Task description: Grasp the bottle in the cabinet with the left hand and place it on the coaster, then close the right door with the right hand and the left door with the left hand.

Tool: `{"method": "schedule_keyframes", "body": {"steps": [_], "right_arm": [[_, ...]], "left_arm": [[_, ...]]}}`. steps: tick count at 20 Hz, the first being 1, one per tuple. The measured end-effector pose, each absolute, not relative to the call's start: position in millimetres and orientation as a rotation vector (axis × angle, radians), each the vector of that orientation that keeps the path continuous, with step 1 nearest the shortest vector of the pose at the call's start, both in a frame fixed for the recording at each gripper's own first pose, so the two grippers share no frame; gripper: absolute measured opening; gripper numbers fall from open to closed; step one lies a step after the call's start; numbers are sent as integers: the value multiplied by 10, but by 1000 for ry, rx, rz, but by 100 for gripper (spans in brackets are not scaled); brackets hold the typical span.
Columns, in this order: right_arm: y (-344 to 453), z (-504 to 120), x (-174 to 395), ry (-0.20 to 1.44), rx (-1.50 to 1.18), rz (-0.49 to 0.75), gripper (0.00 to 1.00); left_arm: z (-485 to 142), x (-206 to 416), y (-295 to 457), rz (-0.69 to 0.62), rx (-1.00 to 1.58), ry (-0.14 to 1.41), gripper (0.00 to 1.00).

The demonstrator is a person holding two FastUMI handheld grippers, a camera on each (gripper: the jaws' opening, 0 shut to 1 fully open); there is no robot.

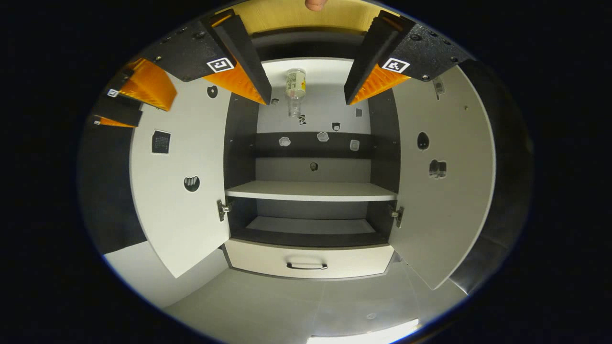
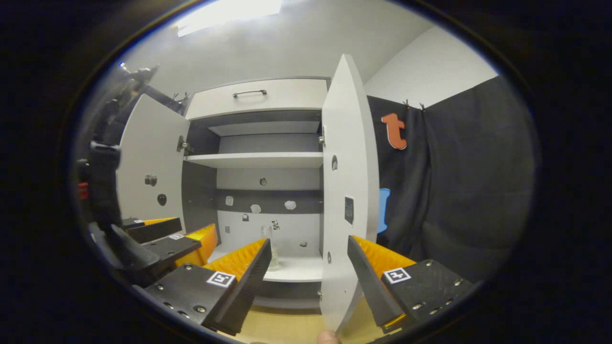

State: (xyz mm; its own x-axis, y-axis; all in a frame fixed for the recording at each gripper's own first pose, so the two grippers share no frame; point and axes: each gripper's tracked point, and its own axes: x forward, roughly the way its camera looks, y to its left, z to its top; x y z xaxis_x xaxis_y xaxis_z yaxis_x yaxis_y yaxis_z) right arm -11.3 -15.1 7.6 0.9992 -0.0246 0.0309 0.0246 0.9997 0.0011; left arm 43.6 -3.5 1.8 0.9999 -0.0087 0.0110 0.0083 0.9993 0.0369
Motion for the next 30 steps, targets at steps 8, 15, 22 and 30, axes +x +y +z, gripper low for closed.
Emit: {"method": "schedule_keyframes", "body": {"steps": [8,15,22,30], "right_arm": [[-506,215,-316,-80,-7,-134,97],[-840,284,-395,-113,-23,-270,97],[-1165,298,-476,-135,-37,-403,97],[-1390,279,-580,-122,-49,-485,97]], "left_arm": [[-254,1277,-159,-30,62,30,96],[-697,2078,-287,-45,71,107,97],[-1117,2795,-306,-27,90,175,96],[-1389,3130,-224,15,99,240,74]]}}
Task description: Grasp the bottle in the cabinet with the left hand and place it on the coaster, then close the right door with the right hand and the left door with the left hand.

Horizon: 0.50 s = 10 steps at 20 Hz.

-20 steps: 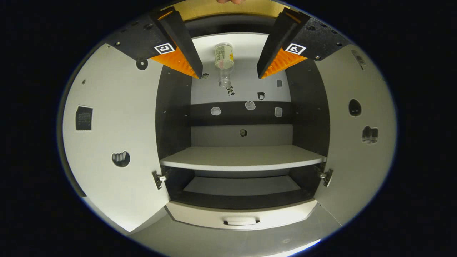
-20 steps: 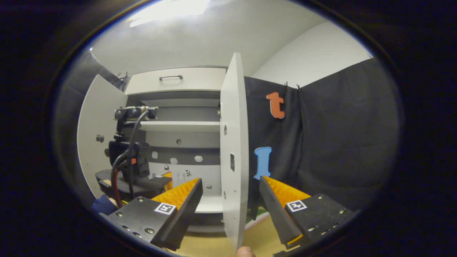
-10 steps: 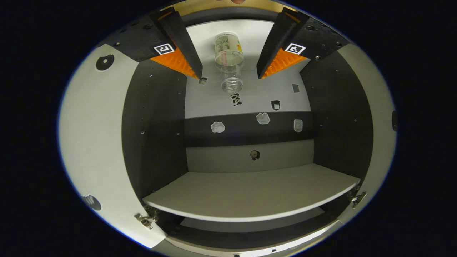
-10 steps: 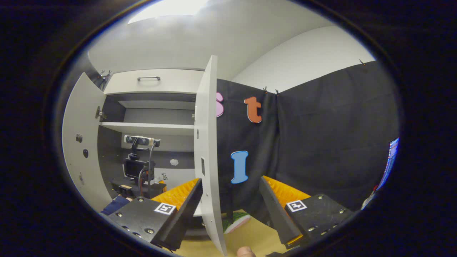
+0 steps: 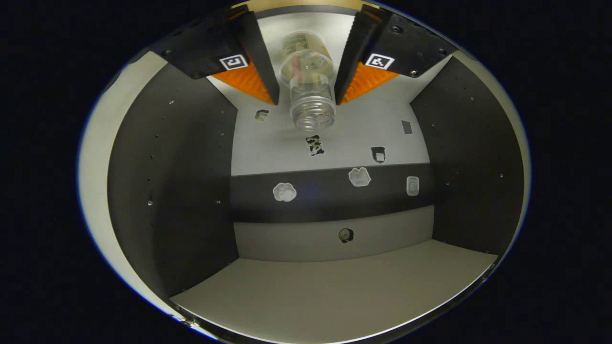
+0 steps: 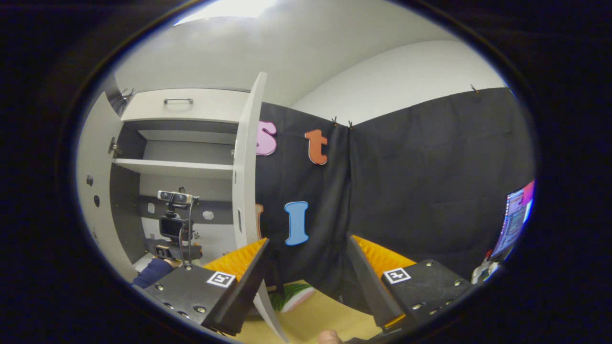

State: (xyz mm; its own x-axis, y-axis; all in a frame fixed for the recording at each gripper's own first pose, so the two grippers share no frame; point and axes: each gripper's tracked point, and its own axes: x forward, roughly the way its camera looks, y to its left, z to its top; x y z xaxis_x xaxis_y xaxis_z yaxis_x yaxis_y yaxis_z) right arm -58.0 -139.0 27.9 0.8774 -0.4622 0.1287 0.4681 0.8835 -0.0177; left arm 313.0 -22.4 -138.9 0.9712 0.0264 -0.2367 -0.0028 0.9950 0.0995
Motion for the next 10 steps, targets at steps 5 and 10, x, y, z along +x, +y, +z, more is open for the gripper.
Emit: {"method": "schedule_keyframes", "body": {"steps": [5,10], "right_arm": [[-1444,300,-674,-126,-44,-486,92],[-1498,307,-788,-138,-22,-475,92]], "left_arm": [[-1350,3055,-249,4,58,225,49],[-1229,2831,-318,-55,49,196,43]]}}
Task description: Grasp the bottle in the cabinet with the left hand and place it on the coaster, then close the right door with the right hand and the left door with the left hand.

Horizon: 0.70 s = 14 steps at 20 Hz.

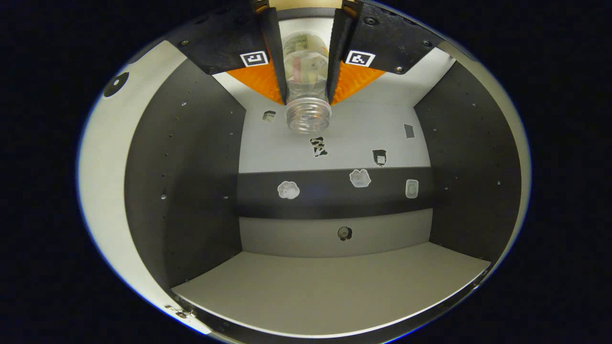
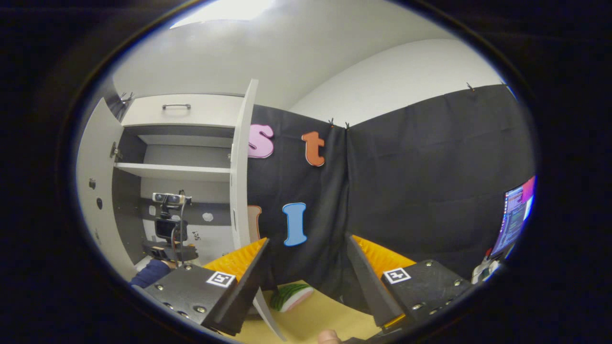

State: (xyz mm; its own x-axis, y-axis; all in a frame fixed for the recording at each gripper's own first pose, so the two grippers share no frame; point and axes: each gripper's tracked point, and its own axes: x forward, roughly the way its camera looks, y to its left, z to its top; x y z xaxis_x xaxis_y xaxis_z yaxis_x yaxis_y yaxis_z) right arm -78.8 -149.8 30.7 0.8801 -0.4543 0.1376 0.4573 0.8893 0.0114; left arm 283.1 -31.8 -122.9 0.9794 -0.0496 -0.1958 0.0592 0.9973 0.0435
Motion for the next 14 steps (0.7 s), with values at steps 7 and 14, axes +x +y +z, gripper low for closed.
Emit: {"method": "schedule_keyframes", "body": {"steps": [7,14], "right_arm": [[-1500,301,-912,-135,-18,-424,100],[-1490,318,-814,-141,-42,-352,100]], "left_arm": [[-839,2047,-422,-188,7,147,44],[-938,1177,-340,-277,7,182,44]]}}
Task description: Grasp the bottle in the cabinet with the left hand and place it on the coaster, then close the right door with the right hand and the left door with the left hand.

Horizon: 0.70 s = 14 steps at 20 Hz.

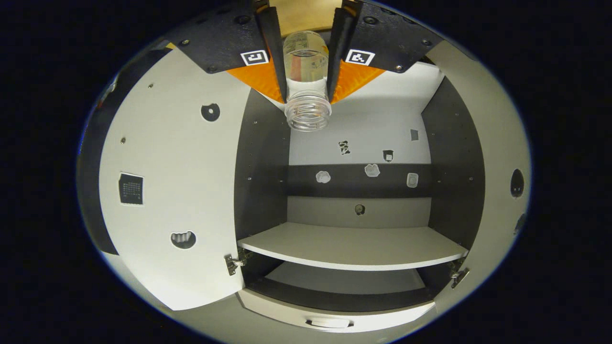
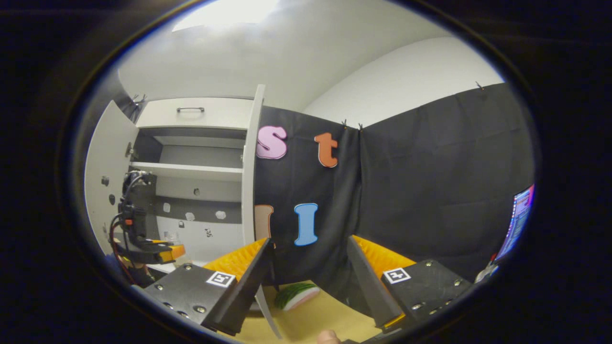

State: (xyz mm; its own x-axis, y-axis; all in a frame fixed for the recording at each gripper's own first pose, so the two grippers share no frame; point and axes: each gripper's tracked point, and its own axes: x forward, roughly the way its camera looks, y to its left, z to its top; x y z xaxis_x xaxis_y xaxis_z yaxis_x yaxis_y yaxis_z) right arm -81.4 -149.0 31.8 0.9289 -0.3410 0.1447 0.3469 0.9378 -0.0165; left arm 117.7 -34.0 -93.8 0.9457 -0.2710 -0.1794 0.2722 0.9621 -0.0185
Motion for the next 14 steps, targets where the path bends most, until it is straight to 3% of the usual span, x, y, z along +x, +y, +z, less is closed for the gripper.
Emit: {"method": "schedule_keyframes", "body": {"steps": [6,9,11,13,14], "right_arm": [[-1357,395,-622,-162,-57,-270,100],[-1270,442,-530,-170,-51,-221,92],[-1246,470,-480,-178,-51,-196,96],[-1237,505,-438,-188,-54,-181,92],[-1244,508,-437,-191,-54,-175,97]], "left_arm": [[-1383,695,-116,-265,8,243,44],[-1654,494,15,-249,-10,258,45],[-1810,371,72,-247,-28,257,45],[-1985,243,136,-245,-25,256,45],[-2083,180,168,-245,-16,255,45]]}}
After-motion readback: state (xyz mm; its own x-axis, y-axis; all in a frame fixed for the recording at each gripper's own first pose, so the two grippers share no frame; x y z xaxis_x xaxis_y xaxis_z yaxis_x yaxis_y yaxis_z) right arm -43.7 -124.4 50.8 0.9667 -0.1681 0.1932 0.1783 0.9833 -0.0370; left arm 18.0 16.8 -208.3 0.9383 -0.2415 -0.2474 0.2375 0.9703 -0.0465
